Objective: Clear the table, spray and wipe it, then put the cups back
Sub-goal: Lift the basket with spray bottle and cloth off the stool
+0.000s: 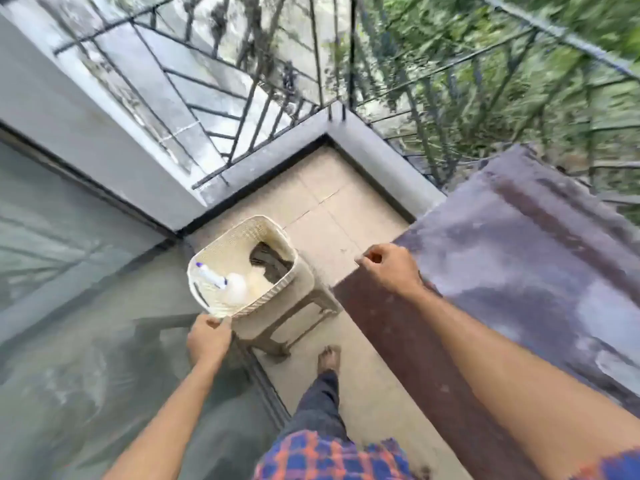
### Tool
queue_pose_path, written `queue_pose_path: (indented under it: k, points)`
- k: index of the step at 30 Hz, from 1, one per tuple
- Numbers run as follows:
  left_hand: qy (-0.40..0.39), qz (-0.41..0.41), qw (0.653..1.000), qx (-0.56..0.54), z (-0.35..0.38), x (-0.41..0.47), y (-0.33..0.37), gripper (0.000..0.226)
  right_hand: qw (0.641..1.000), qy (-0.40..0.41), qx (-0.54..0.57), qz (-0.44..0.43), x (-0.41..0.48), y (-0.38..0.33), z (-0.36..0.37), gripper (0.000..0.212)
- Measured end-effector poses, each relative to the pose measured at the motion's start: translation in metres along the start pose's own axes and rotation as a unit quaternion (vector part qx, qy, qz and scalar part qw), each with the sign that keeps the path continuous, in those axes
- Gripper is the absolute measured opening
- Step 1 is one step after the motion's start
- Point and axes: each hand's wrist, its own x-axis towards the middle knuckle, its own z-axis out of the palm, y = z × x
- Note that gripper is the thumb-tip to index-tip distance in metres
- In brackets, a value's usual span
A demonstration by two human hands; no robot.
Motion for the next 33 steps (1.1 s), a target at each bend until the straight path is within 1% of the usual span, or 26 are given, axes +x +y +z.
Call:
queue_pose_path:
  k: [2,3,5,7,8,9,10,11,12,13,14,15,17,19,22,25,28,30,33]
  points:
    - [0.028,-0.061,0.996,-0.051,-0.003,0.028,-0.01,0.023,0.999,-0.034,0.031,-0.022,0.033,-0.031,0.035,0.017]
    - [0.026,-0.093,0.993,-0.074,0.001,0.045,-0.018,0.029,0.997,-0.057,0.034,-0.036,0.052,-0.046,0.053,0.016]
    - [0.012,-0.136,0.983,-0.125,0.012,0.075,-0.034,0.047,0.993,-0.102,0.032,-0.046,0.084,-0.074,0.091,0.005]
    - [-0.016,-0.141,0.978,-0.155,0.024,0.096,-0.045,0.06,0.992,-0.118,0.028,-0.034,0.109,-0.081,0.116,0.039]
    - [-0.025,-0.146,0.977,-0.155,0.031,0.112,-0.051,0.063,0.992,-0.127,0.018,-0.02,0.124,-0.085,0.134,0.052]
    - [-0.039,-0.153,0.975,-0.155,0.038,0.125,-0.056,0.062,0.991,-0.136,0.006,-0.01,0.139,-0.085,0.155,0.06]
    - [-0.053,-0.162,0.972,-0.161,0.046,0.139,-0.061,0.056,0.988,-0.153,-0.006,0.004,0.15,-0.086,0.172,0.063]
    - [-0.07,-0.167,0.969,-0.17,0.053,0.148,-0.063,0.044,0.986,-0.163,-0.005,0.013,0.157,-0.084,0.187,0.061]
    - [-0.085,-0.166,0.966,-0.177,0.061,0.159,-0.067,0.032,0.985,-0.174,-0.008,0.024,0.161,-0.083,0.2,0.054]
    - [-0.082,-0.158,0.967,-0.18,0.07,0.172,-0.073,0.024,0.985,-0.169,-0.017,0.024,0.165,-0.082,0.21,0.044]
    - [-0.068,-0.153,0.969,-0.18,0.07,0.174,-0.066,0.023,0.987,-0.153,-0.027,0.024,0.166,-0.082,0.216,0.035]
    - [-0.052,-0.153,0.97,-0.18,0.067,0.172,-0.056,0.027,0.99,-0.131,-0.036,0.021,0.167,-0.081,0.221,0.029]
    - [-0.038,-0.146,0.971,-0.184,0.059,0.167,-0.041,0.038,0.993,-0.107,-0.049,0.025,0.166,-0.08,0.223,0.025]
    - [-0.035,-0.133,0.974,-0.18,0.049,0.165,-0.032,0.043,0.994,-0.096,-0.048,0.034,0.163,-0.083,0.215,0.024]
    - [-0.039,-0.107,0.976,-0.183,0.036,0.174,-0.032,0.041,0.996,-0.073,-0.019,0.039,0.153,-0.092,0.187,0.023]
    - [-0.027,-0.069,0.983,-0.169,0.007,0.164,0.009,0.037,0.998,-0.032,0.036,0.048,0.134,-0.101,0.139,0.025]
    - [-0.041,0.014,0.989,-0.142,-0.027,0.129,0.075,0.036,0.995,0.02,0.079,0.054,0.108,-0.102,0.08,0.023]
    - [-0.06,0.081,0.987,-0.121,-0.039,0.107,0.113,0.034,0.99,0.072,0.104,0.057,0.084,-0.094,0.037,0.02]
    - [-0.127,0.157,0.972,-0.116,-0.04,0.077,0.162,0.028,0.977,0.143,0.136,0.087,0.042,-0.069,-0.017,0.018]
